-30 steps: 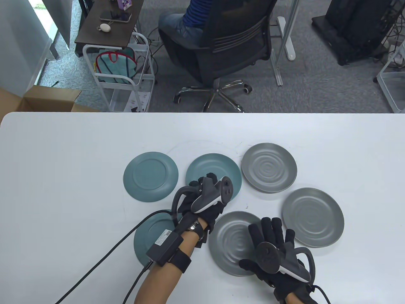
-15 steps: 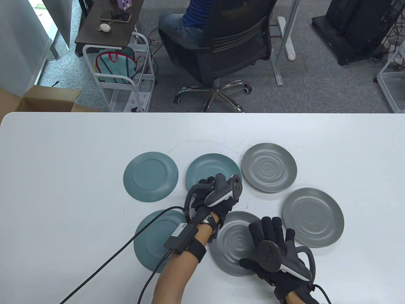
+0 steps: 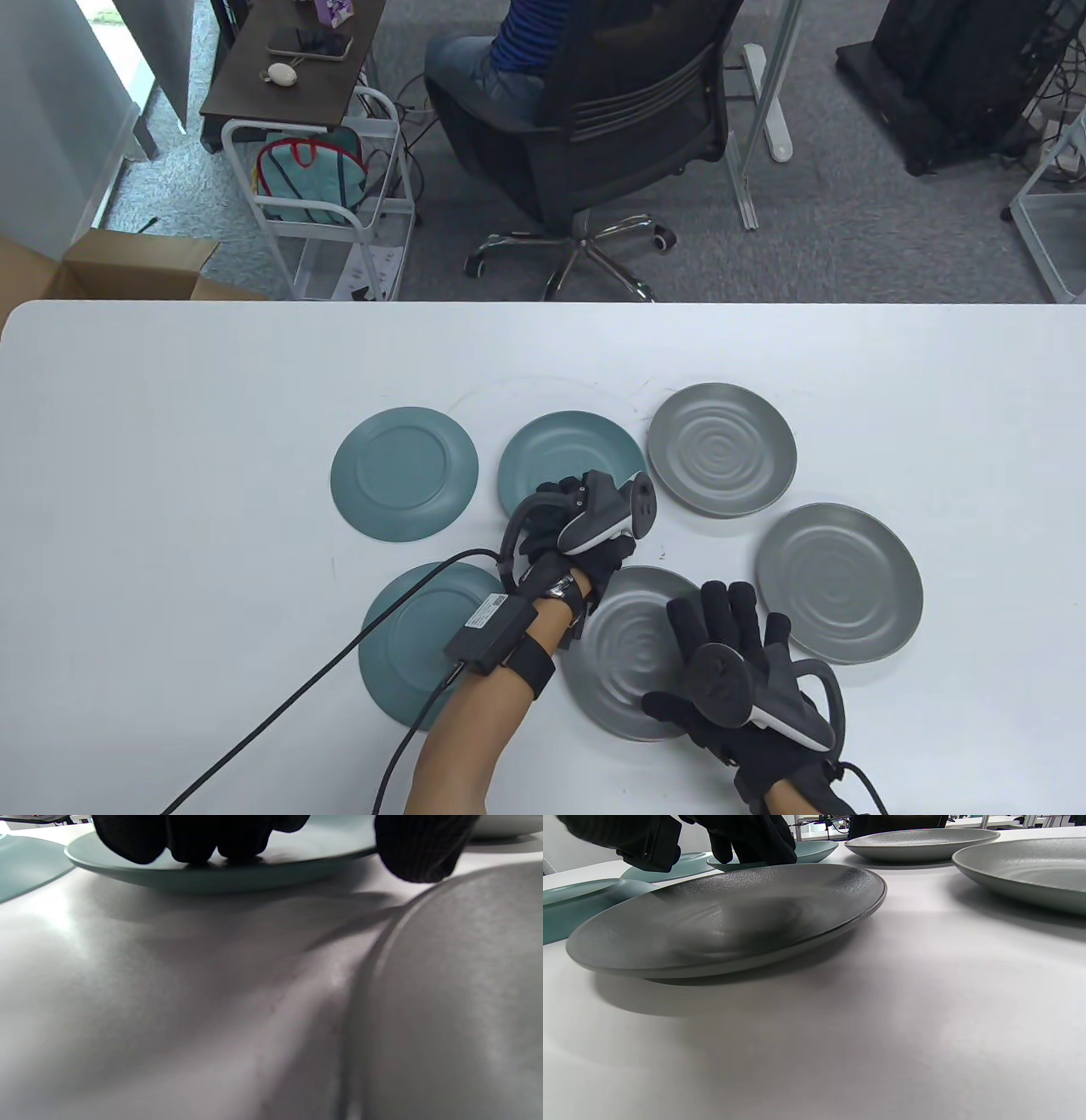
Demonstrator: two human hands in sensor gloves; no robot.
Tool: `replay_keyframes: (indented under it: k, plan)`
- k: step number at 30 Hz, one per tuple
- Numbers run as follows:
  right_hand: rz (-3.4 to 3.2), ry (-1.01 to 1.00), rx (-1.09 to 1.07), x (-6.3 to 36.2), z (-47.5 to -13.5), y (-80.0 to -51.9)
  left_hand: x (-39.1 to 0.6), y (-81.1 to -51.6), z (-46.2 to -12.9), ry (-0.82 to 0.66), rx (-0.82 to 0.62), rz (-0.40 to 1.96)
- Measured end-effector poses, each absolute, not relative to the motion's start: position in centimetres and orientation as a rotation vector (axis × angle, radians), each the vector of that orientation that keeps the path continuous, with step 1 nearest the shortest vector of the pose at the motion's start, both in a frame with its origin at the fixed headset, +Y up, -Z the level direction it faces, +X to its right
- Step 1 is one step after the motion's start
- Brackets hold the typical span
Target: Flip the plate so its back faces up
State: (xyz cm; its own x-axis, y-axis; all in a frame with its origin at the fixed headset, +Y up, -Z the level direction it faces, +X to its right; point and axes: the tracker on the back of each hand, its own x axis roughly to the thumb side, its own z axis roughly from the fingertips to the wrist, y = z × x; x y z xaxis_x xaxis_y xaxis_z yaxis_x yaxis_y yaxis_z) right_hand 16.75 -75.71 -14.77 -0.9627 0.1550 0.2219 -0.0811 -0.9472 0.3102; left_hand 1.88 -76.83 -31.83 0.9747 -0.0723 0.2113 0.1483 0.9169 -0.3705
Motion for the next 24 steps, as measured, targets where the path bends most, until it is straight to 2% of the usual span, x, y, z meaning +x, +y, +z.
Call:
replay_keyframes:
  k: [14,24]
  plan:
    - [2.963,0.457,0.371,16.7,-14.8,-75.7,2.3,-76.8,-31.6,-0.236,-0.378,-0.160]
    - [2.960,0.452,0.372,16.7,-14.8,-75.7,1.3,-74.2,-31.4,-0.256,-0.351,-0.032]
